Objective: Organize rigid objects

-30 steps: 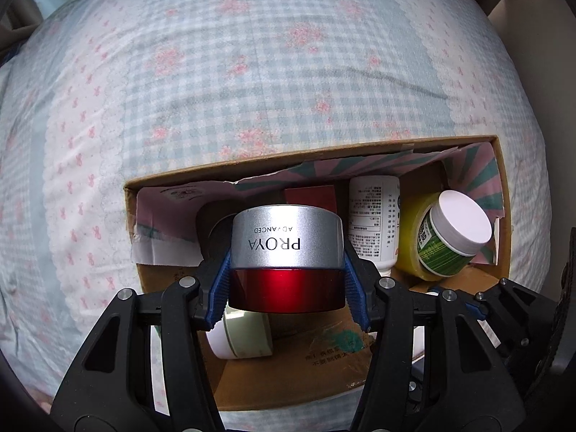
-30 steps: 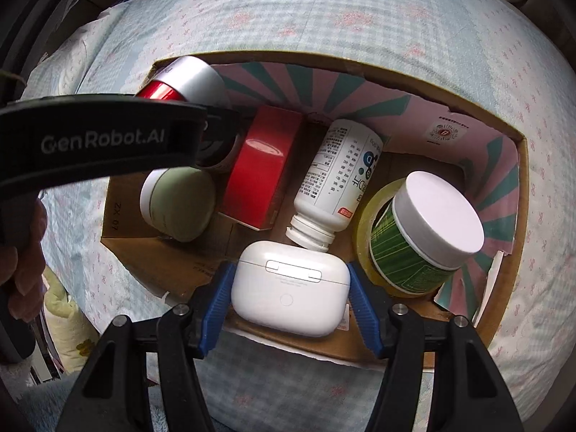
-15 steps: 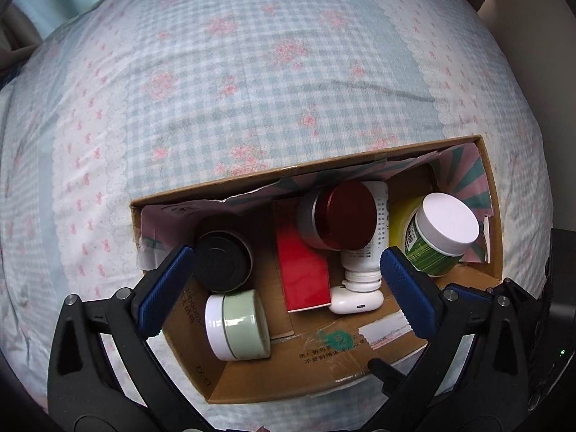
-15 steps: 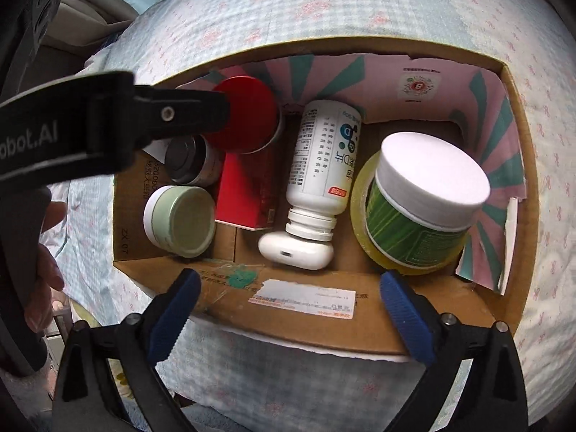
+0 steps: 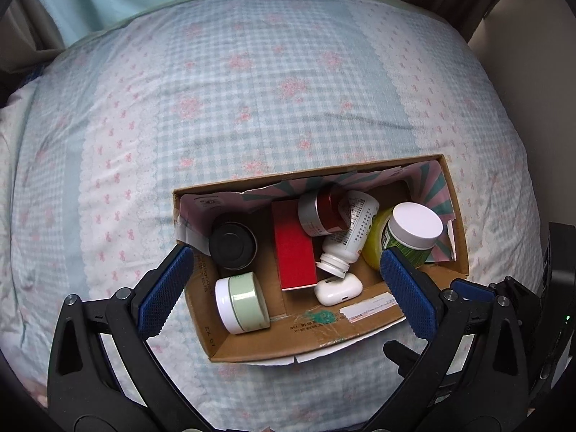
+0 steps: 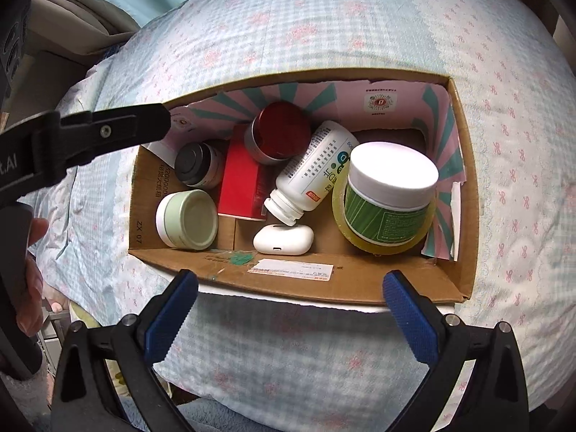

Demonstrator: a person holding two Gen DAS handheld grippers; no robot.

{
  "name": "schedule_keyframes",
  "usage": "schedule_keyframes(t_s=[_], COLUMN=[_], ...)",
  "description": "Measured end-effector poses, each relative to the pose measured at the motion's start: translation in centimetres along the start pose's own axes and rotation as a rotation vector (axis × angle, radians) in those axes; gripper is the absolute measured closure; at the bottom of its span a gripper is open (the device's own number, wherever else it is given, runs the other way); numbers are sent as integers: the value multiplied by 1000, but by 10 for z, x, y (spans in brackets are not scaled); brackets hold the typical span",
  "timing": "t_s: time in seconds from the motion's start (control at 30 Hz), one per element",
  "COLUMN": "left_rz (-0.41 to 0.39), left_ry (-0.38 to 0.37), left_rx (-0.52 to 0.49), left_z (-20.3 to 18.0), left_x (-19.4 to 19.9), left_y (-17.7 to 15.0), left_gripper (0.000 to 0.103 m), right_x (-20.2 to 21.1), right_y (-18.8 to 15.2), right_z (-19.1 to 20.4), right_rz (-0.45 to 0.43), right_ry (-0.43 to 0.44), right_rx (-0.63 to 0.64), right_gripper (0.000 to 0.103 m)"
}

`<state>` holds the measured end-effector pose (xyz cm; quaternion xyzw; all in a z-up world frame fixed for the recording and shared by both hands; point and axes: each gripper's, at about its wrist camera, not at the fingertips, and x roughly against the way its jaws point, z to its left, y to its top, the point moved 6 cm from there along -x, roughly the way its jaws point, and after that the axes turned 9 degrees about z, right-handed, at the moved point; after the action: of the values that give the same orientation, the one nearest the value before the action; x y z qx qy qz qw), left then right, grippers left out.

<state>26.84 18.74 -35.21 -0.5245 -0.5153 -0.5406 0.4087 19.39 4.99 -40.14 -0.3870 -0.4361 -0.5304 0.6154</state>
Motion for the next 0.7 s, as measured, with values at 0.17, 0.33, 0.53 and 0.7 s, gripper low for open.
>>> schedule_keyframes(t_s=[0.17,0.33,0.53,0.7], left_rz=[-93,-250,-454,-600], left_ry=[-15,-19,-3,22], left_rx=[5,-5,14,35], left_z=[-2,-11,-25,-46], left_x=[54,136,243,310], left_y=[-16,-27,-37,-57], left_gripper=[0,0,0,0], right_x=[46,126,255,341], right_y=[-8,-11,-25,-45], right_z=[-1,-2,4,13], right_rz=[-80,-210,-436,-593], right_ry=[-37,-79,-172,-207], right_rx=[-3,-23,-23,-7], right_gripper=[1,1,1,1])
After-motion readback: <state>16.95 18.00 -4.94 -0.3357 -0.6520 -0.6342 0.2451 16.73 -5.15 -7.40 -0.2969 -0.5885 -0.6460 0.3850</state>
